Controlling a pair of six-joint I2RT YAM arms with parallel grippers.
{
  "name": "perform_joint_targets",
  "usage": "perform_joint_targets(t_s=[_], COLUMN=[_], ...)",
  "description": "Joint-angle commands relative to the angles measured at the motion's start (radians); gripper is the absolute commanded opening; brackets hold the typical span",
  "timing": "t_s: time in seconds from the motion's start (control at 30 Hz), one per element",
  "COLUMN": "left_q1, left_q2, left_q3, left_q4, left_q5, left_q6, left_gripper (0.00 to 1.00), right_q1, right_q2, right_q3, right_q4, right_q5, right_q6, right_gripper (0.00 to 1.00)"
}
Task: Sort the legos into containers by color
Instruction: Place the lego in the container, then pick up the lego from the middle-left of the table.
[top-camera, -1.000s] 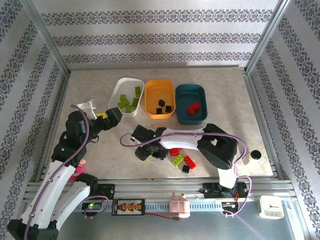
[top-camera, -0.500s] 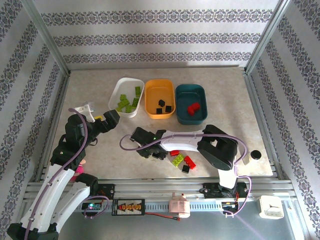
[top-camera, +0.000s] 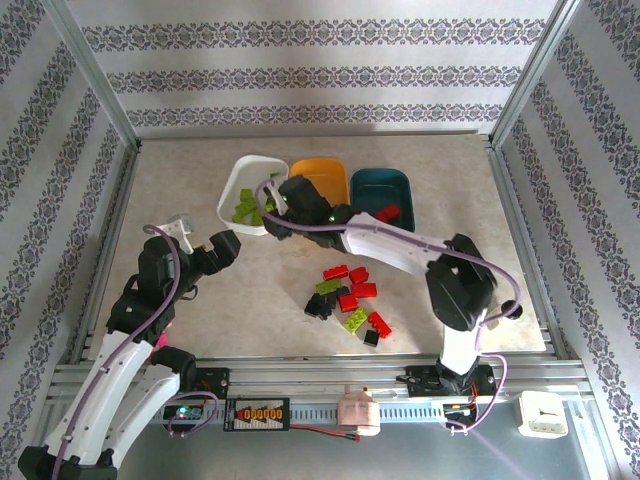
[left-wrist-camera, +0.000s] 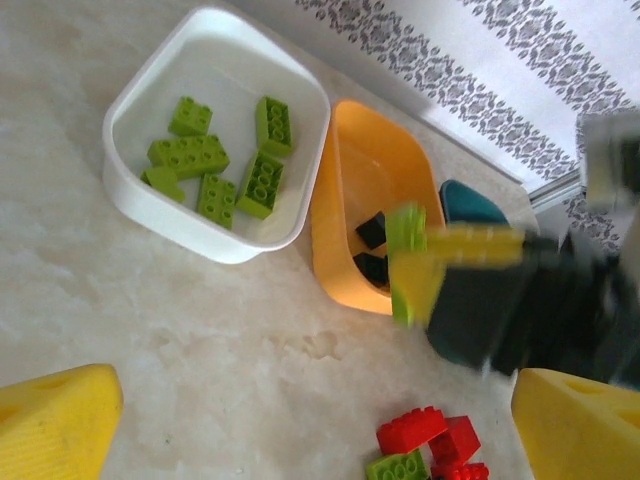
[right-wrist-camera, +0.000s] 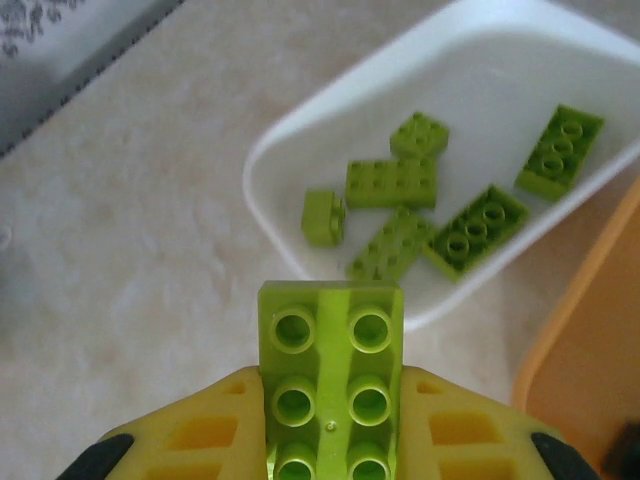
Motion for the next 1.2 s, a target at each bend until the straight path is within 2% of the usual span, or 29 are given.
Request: perform_joint_targets(t_s=[0.0,0.2,0.27,0.37,0.47,0.63,0.8,0.97,1.17], left_q1=[-0.008,-0.007,-0.008,-0.008,-0.007,-0.056,-0.302,-0.452,-0.622], left_q2=[-0.002,0.011,0.015,0.021,0.043,0.152,0.307,0.491,0.688], left_q3=[-0.03,-0.056,-0.059,-0.066,-0.069,-0.044,-0.003,0.005,0.085], left_q4=[0.049,0.061,0.06,0.065,0.078,0.088,0.07,0.132,0.139], left_q5=[0.046,0.087,0.097,0.116,0.157,0.231,0.104,0.103,0.028], left_q6=[-0.031,-0.039,-0.037,-0.038,-0.022,0.02,0.089,0.095,0.152], left_gripper=[1.0,1.0,1.0,1.0,1.0,0.95,0.91,0.78,0.81], right_q1=[-0.03,-0.065,-0.075,-0.09,-0.097,-0.104,-0.126,-0.157,-0.196], right_q2=[0.139,0.339,0.391,0.427,0.394,0.242,0.034,-0.15,-0.335], right_q3=[0.14,0.399,0.47,0.529,0.505,0.306,0.003,-0.263,-0.496], right_q4=[-0.004,-0.069,-0.094,-0.109,-0.093,-0.016,0.069,0.119,0.144], right_q5=[-0.05,-0.066,-0.074,-0.094,-0.1,-0.092,-0.07,-0.055,-0.04], right_q6=[0.061,0.103,0.12,0.141,0.146,0.149,0.158,0.174,0.186], right_gripper=[0.22,0.25,0.34,0.57,0.63,0.66,0.67,0.67,0.68])
